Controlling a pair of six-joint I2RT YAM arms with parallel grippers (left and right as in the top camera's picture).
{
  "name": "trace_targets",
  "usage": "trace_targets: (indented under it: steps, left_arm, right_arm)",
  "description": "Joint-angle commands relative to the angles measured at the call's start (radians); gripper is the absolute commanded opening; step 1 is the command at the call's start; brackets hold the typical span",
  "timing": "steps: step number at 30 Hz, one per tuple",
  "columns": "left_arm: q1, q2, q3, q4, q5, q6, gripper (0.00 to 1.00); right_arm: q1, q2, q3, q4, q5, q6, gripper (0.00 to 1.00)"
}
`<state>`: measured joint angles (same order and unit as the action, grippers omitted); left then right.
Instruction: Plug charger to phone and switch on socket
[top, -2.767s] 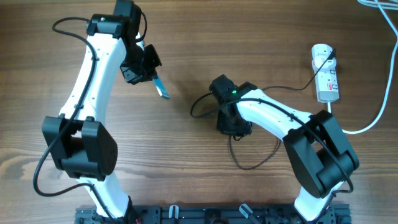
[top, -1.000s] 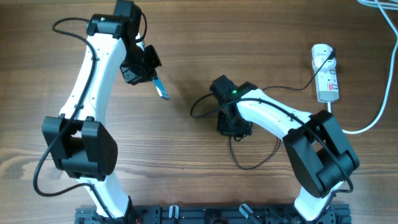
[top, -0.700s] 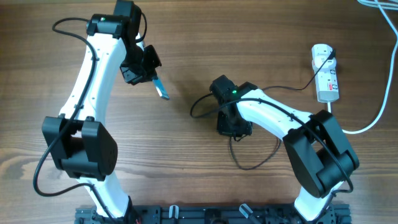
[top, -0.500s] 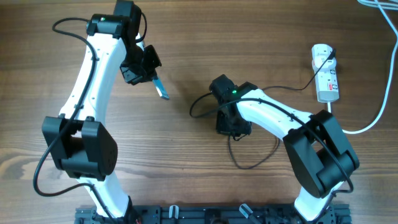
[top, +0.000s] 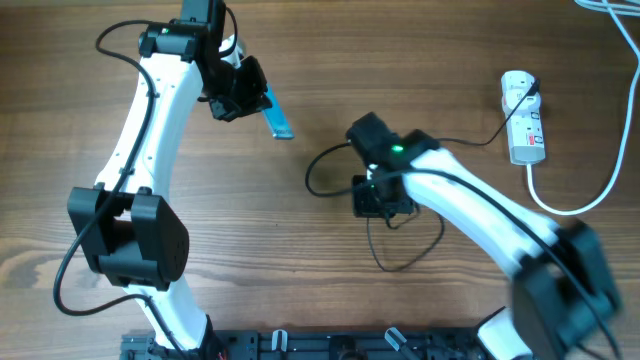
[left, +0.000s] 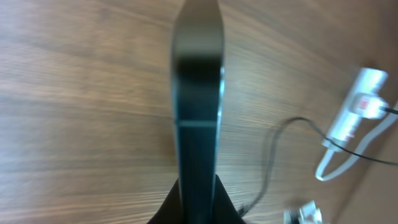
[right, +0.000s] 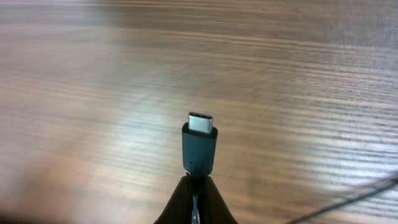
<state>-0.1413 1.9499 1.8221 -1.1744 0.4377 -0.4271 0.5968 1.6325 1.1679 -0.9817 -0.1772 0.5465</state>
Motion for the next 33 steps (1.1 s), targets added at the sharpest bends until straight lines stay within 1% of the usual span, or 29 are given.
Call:
trace_targets:
  steps: [1, 2, 5, 7, 9, 13, 16, 20, 24, 25, 28, 30, 31, 33]
  left_arm:
    - [0.002, -0.033, -0.005, 0.041, 0.202, 0.035, 0.04]
    - [0.002, -0.033, -0.005, 0.051, 0.258, 0.061, 0.04]
    - [-0.005, -0.033, -0.005, 0.065, 0.492, 0.199, 0.04]
    - [-0.019, -0.033, -0.005, 0.063, 0.554, 0.238, 0.04]
    - [-0.034, -0.033, -0.005, 0.062, 0.554, 0.246, 0.04]
    - [-0.094, -0.033, -0.005, 0.051, 0.554, 0.339, 0.04]
    - [-0.138, -0.033, -0.005, 0.057, 0.554, 0.369, 0.04]
    - [-0.185, -0.033, -0.005, 0.065, 0.554, 0.376, 0.04]
    - [-0.200, -0.033, -0.005, 0.068, 0.554, 0.373, 0.04]
    - [-0.200, -0.033, -0.005, 0.068, 0.558, 0.356, 0.04]
    - [-0.199, -0.033, -0.005, 0.069, 0.630, 0.342, 0.04]
    - [-0.199, -0.033, -0.005, 0.072, 0.621, 0.345, 0.04]
    - [-0.197, -0.033, -0.005, 0.074, 0.605, 0.344, 0.04]
    - [-0.190, -0.033, -0.005, 0.079, 0.529, 0.321, 0.04]
  right_arm:
    - [0.006, -0.172, 0.027, -0.016, -0.152, -0.134, 0.04]
    - [0.006, -0.216, 0.027, -0.022, -0.177, -0.147, 0.04]
    - [0.006, -0.311, 0.027, -0.024, -0.201, -0.138, 0.04]
    - [0.006, -0.361, 0.027, -0.021, -0.203, -0.124, 0.04]
    - [0.006, -0.384, 0.027, -0.019, -0.210, -0.124, 0.04]
    - [0.006, -0.391, 0.024, -0.023, -0.228, -0.124, 0.04]
    - [0.006, -0.385, 0.019, -0.031, -0.229, -0.108, 0.04]
    - [0.006, -0.378, 0.018, -0.029, -0.229, -0.044, 0.04]
    - [0.006, -0.378, 0.018, -0.031, -0.229, -0.043, 0.04]
    - [0.006, -0.378, 0.018, -0.034, -0.229, -0.047, 0.04]
    - [0.006, -0.375, 0.018, -0.033, -0.228, -0.047, 0.04]
    - [0.006, -0.372, 0.018, -0.033, -0.228, -0.045, 0.04]
    - [0.006, -0.370, 0.018, -0.033, -0.228, -0.045, 0.05]
    - [0.006, -0.367, 0.017, -0.033, -0.227, -0.046, 0.13]
